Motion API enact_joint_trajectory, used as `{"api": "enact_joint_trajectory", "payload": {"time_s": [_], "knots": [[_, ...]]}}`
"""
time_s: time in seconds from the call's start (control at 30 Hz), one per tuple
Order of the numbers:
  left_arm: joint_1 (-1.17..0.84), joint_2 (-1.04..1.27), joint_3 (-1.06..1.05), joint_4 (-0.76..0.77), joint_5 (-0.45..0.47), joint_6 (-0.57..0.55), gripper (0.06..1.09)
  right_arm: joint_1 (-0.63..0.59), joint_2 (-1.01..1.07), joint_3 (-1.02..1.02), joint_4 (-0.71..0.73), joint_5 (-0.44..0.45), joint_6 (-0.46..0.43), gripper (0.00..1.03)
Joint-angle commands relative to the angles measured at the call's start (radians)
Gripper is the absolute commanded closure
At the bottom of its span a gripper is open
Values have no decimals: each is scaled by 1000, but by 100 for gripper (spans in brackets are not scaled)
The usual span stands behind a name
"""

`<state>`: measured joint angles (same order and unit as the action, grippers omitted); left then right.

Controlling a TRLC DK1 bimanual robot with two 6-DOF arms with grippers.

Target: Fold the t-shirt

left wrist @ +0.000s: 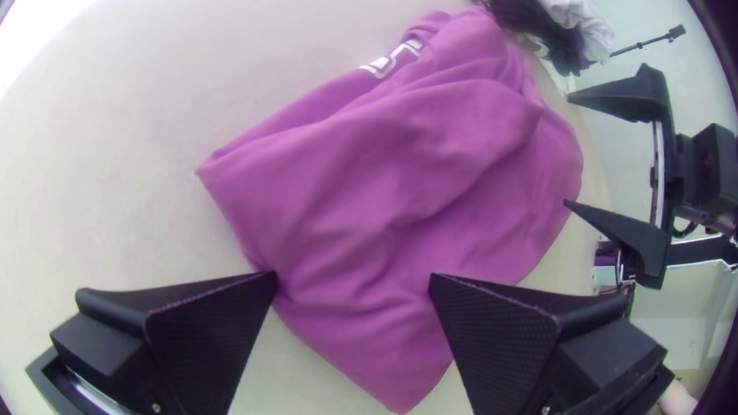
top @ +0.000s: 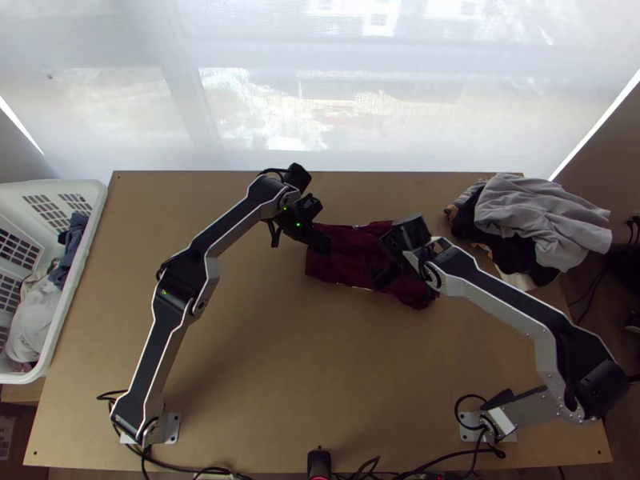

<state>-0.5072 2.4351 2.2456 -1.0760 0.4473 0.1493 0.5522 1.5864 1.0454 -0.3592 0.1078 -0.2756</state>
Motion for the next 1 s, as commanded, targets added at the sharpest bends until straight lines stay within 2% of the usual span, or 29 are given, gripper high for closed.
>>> {"api": "enact_joint_trajectory", "payload": {"time_s": [0.0,0.07,0.27,0.43,0.97], "knots": [[7,-41,-1,-21,-7,-8,11,81,-74,-48,5,61,-85,5],[6,-67,-1,-19,-5,-14,11,123,-74,-81,23,64,-94,5],[-5,-151,-1,-27,-5,-31,11,198,-37,-185,197,84,-162,5],[-14,-200,-1,-32,-5,-34,11,199,3,-211,296,90,-200,5],[-16,-186,-1,-33,-5,-30,11,175,133,-245,463,127,-312,5]]}}
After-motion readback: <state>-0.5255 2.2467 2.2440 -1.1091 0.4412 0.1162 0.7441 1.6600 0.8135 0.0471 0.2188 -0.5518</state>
